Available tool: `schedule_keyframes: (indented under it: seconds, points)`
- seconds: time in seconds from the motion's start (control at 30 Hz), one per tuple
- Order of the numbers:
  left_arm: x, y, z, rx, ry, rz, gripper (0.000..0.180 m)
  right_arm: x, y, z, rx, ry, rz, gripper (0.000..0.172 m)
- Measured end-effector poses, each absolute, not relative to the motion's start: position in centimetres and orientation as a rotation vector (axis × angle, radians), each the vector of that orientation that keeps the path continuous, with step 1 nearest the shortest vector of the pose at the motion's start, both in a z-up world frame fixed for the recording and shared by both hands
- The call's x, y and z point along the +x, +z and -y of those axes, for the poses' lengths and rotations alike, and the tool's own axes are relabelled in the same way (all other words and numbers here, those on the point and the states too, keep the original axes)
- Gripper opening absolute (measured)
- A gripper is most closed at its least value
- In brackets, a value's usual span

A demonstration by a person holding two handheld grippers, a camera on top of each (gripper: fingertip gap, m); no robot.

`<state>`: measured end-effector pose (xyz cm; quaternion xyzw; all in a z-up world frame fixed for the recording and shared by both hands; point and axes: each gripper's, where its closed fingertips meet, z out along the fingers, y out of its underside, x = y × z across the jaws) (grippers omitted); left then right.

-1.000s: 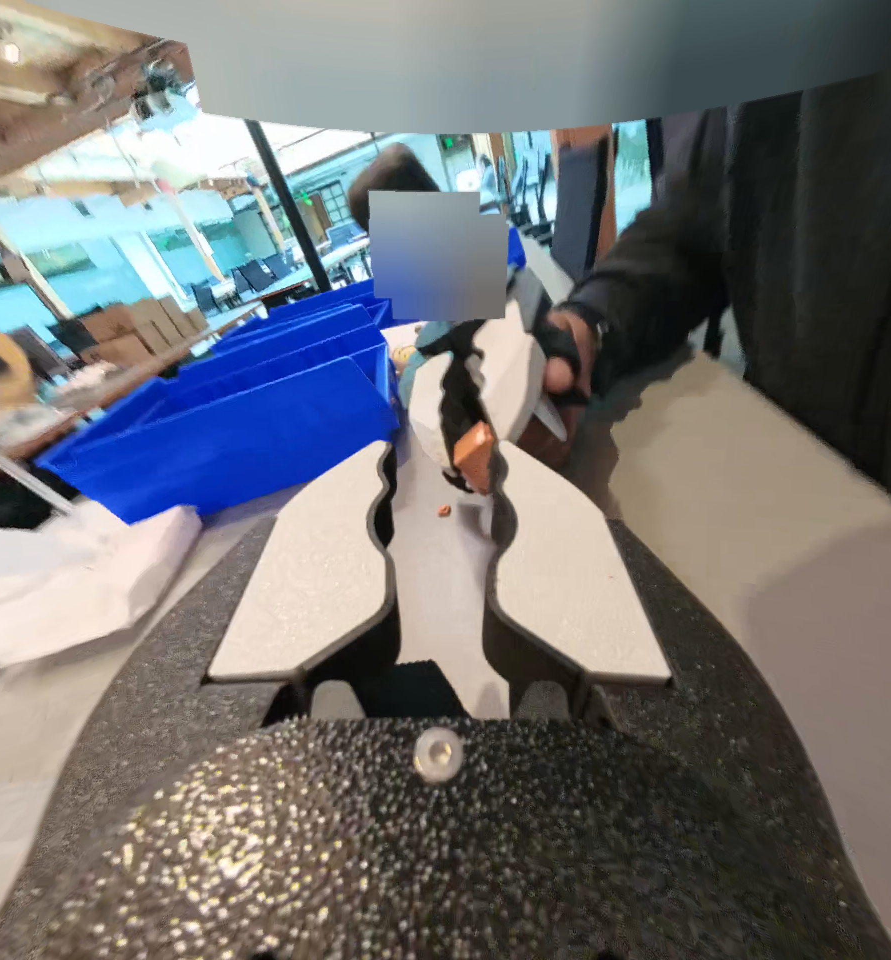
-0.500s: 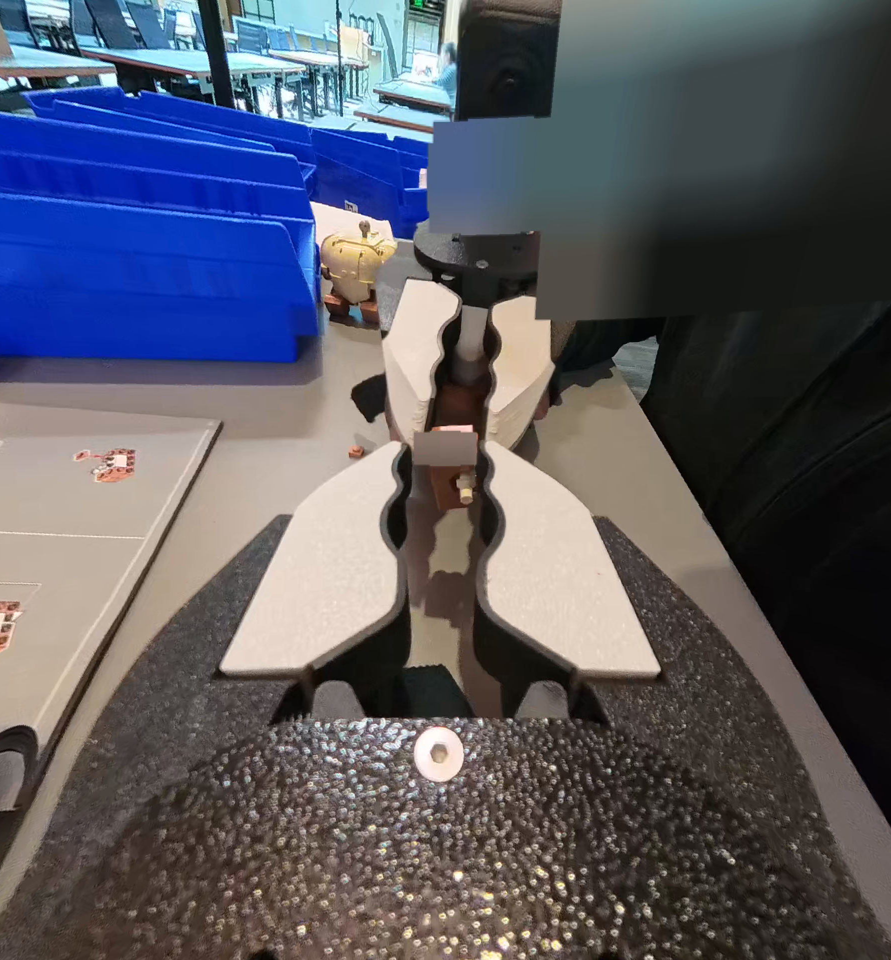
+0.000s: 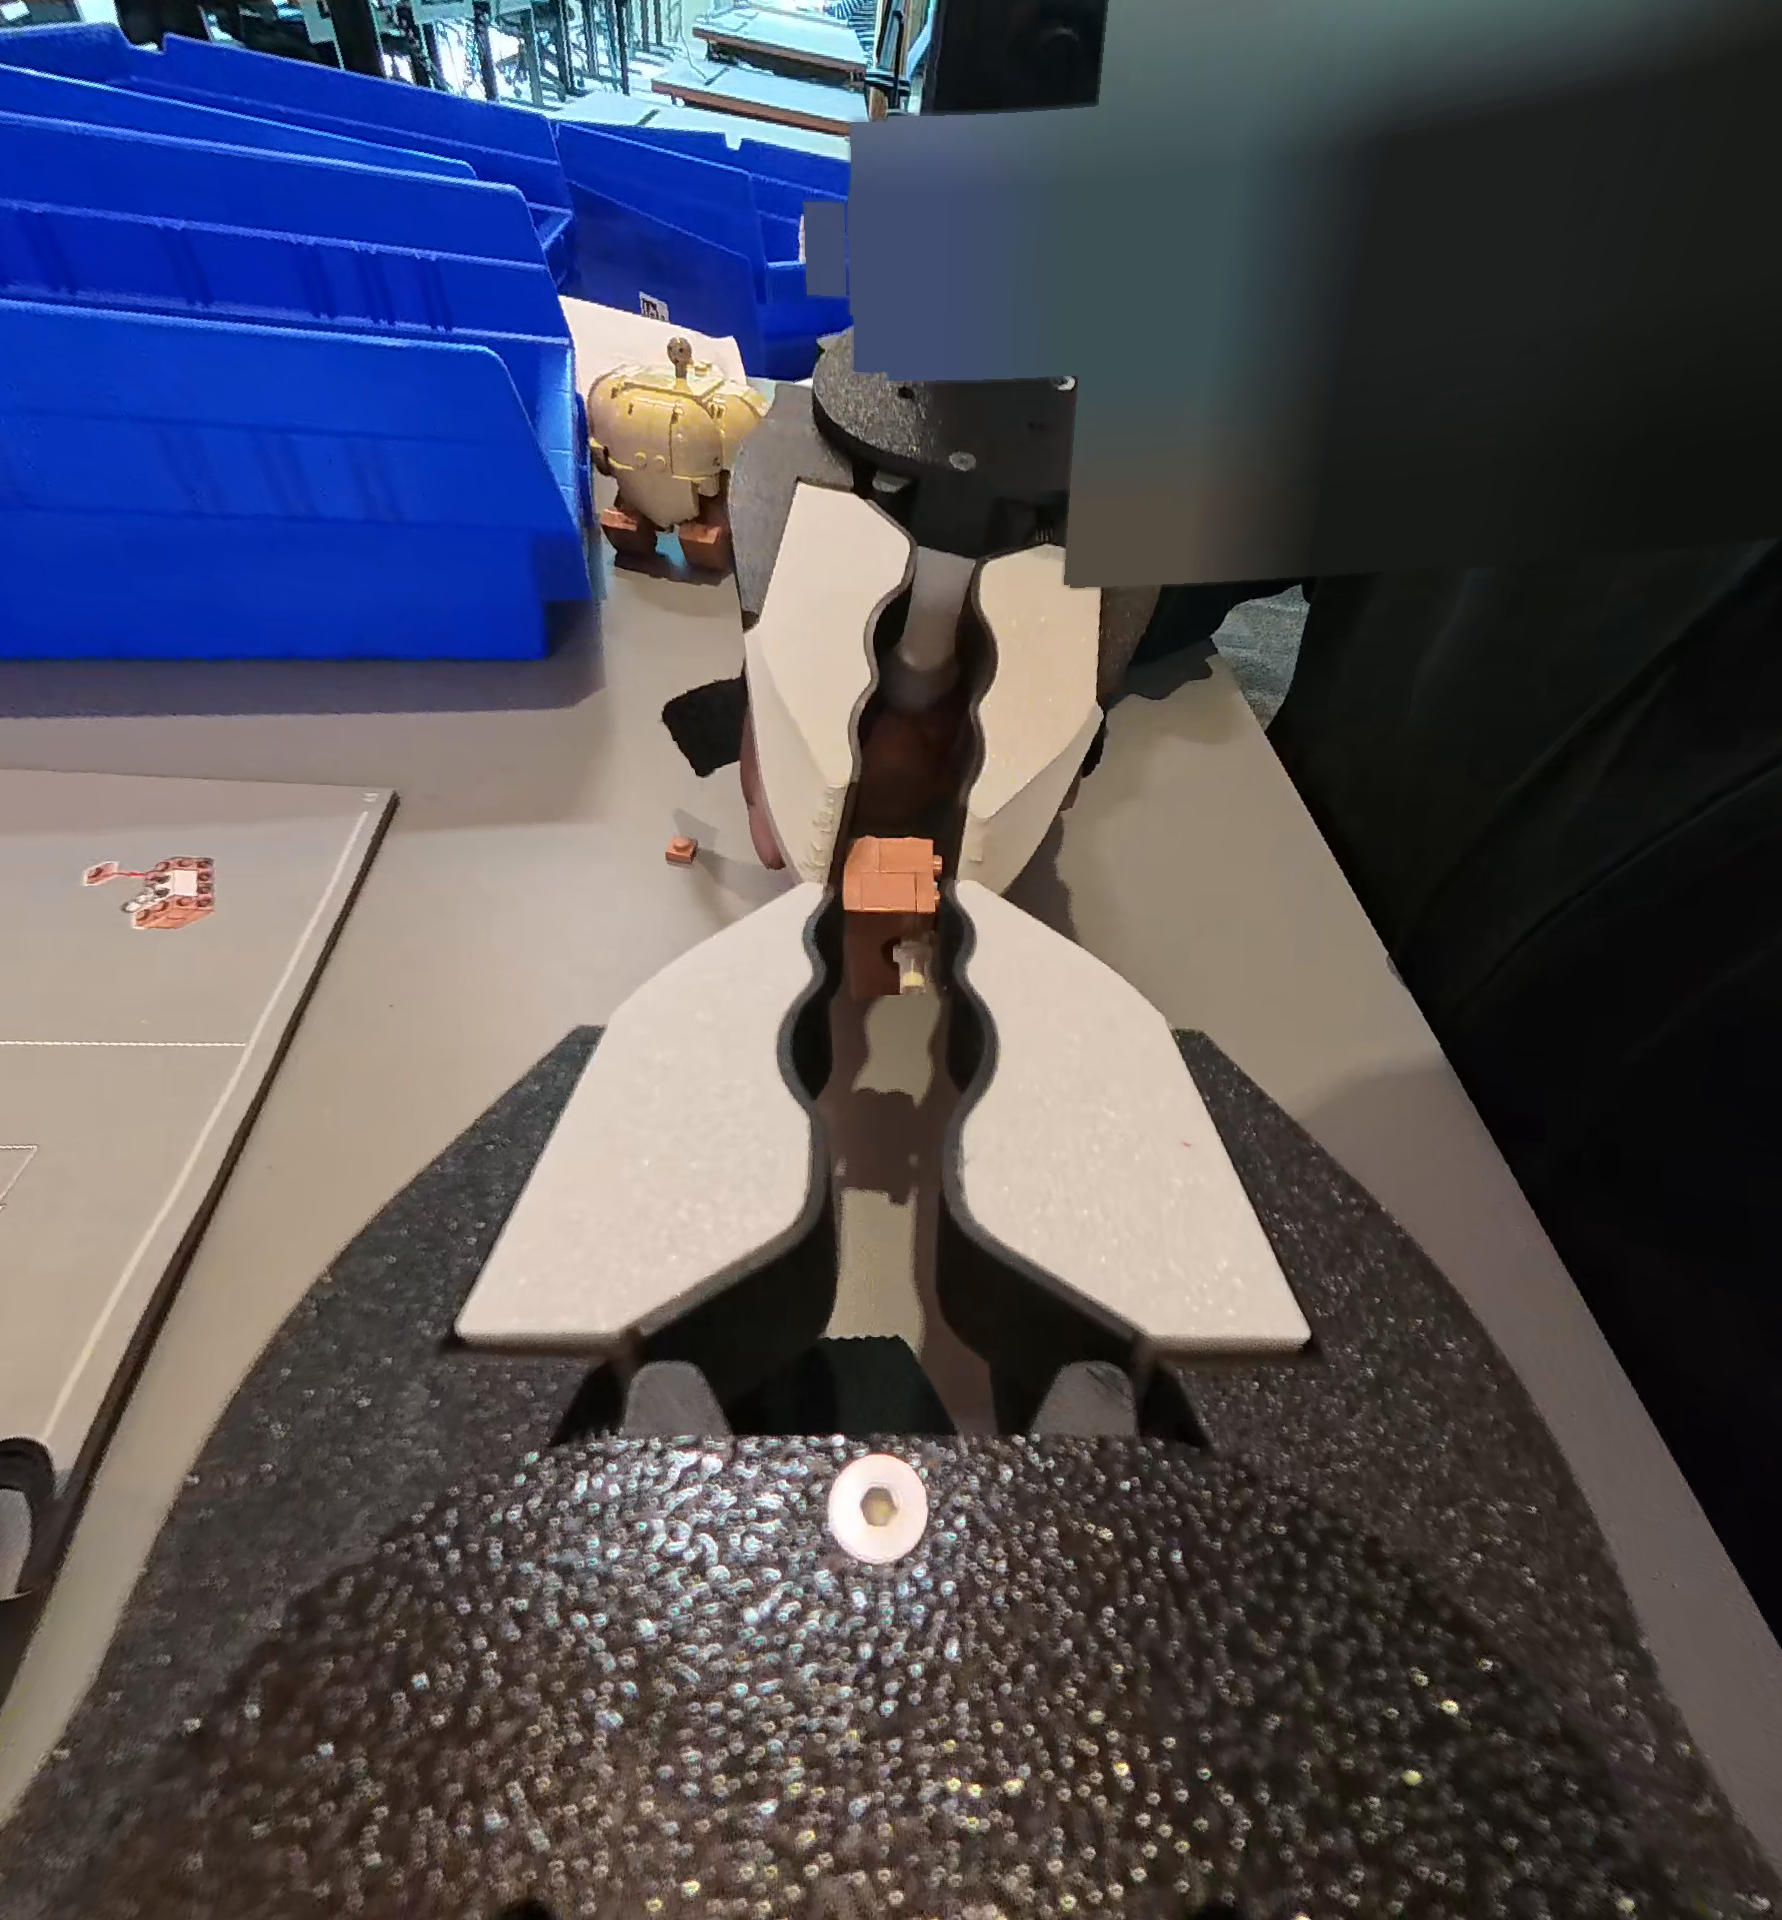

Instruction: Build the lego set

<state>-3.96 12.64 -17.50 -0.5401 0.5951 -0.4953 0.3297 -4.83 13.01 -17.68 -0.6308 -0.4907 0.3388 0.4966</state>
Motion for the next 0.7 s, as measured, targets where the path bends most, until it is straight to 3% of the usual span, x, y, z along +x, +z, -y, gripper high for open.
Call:
schedule_keyframes:
  seconds: [0.7]
  points:
    - [-4.0,-18.8,-12.9,-1.521,-1.216,-1.59,0.016,-4.8,-19.1,-13.2,-1.583,0.756,1.238,0.019]
